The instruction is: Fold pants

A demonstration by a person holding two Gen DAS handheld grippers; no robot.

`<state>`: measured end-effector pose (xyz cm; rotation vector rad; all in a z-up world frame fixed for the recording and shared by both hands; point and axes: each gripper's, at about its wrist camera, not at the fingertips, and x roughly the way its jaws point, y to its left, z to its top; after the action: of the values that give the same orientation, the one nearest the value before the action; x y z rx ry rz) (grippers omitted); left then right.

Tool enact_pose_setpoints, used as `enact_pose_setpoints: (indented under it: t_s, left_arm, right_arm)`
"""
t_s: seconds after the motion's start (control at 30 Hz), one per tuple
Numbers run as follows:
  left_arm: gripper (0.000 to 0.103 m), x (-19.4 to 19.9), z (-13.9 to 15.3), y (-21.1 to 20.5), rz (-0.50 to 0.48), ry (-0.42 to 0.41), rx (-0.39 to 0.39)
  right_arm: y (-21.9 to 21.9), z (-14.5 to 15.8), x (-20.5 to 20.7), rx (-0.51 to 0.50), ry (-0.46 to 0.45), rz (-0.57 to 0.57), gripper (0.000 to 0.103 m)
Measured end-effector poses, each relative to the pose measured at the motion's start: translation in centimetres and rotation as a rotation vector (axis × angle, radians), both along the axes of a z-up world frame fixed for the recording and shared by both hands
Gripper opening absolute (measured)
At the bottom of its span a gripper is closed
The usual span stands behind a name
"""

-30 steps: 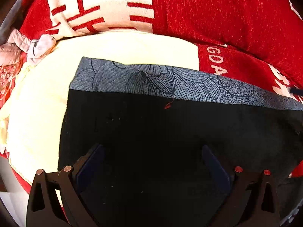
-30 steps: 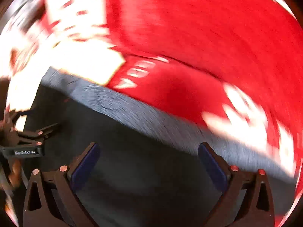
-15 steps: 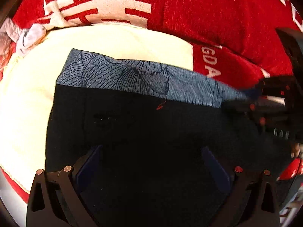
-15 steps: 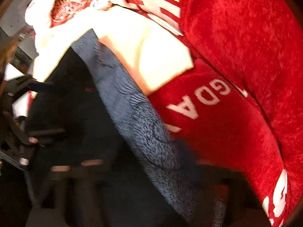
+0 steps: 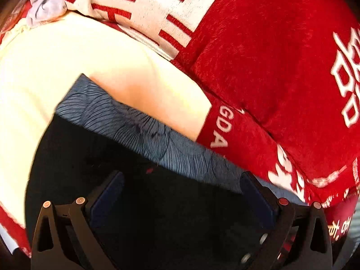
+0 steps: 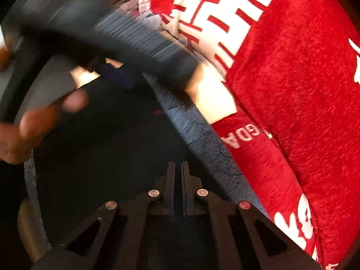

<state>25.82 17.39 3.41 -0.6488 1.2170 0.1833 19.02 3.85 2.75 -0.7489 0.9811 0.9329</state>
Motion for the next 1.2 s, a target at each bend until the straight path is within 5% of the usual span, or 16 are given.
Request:
enact_pose_setpoints:
  t_s: [0.07, 0.13, 0.17, 0.23, 0.3, 0.4, 0.5, 0.53, 0.6, 0.83, 1.0, 1.03, 1.07, 1.13, 1.17, 1.2]
  left_arm:
    - [0.103, 1.2, -1.7, 0.1, -0.004, 0.112, 0.077]
    - [0.103, 0.7, -1.9, 0.6, 0.005, 0.118, 0.07]
    - [0.103, 0.3, -1.7, 0.8, 0.003, 0.1, 0.053]
    - [0.103, -0.7, -1.3, 1.3, 0.002, 0.075, 0.05]
    - [0.103, -1.2, -1.3, 1.8, 0.01, 0.073, 0.052]
    - [0.103, -1.4, -2.1, 2.1, 0.014, 0.09, 0.029]
    - [0.103, -1.2, -2.2, 2.0, -0.01, 0.093, 0.035]
    - [0.103, -1.2, -2.1, 2.0, -0.01, 0.087, 0.033]
    - [0.103, -0.9, -1.9, 2.2, 0.005, 0.069, 0.007]
    - [0.103, 0.2, -2.5, 1.2, 0.102, 0.069, -0.114]
    - [0.103, 0.0, -1.9, -0.4, 0.113, 0.077, -0.04]
    - [0.095, -0.3, -1.7, -0.6, 0.112, 0.071, -0.023]
    - [0.068, -0.7, -1.5, -0.8, 0.113, 0.083, 0.014]
    - [0.037, -0.7, -2.2, -1.7, 0.093, 0.151, 0.11]
    - [0.019, -0.9, -2.5, -1.6, 0.085, 0.148, 0.081]
    - [0.02, -1.4, -2.9, -1.3, 0.09, 0.14, 0.033]
  right_arm:
    - [0.2, -0.8, 0.2, -0.019, 0.027, -0.015, 0.005]
    - [-0.6, -0.6, 0.8, -0.014, 0.065, -0.042, 0.012]
    - [-1.1, -0.4, 1.7, 0.001, 0.075, -0.065, 0.022]
    - [-2.2, -0.4, 4.0, 0.034, 0.084, -0.111, 0.094]
    - [-2.6, -1.0, 6.6, 0.057, 0.089, -0.124, 0.097]
    - [-1.1, -4.1, 9.9, 0.007, 0.227, -0.111, 0.097]
    - [0.1, -6.2, 10.8, 0.011, 0.319, -0.056, 0.083]
    - [0.4, -5.8, 11.1, 0.04, 0.367, -0.03, 0.029]
    - [0.7, -4.9, 10.7, 0.028, 0.344, -0.018, 0.011]
    - [-0.1, -1.4, 4.9, 0.035, 0.089, 0.006, 0.01]
    - [-0.8, -0.1, 0.3, 0.037, -0.028, 0.015, 0.008]
    - [-0.6, -0.1, -0.3, 0.036, -0.04, 0.011, 0.008]
    - [-0.7, 0.1, -0.8, 0.039, -0.047, 0.006, 0.008]
    - [-1.4, 0.0, -1.5, 0.043, -0.056, -0.007, 0.007]
    - [-1.6, -0.1, -1.5, 0.048, -0.052, -0.017, 0.007]
    - [-1.7, -0.2, -1.5, 0.052, -0.052, -0.025, 0.007]
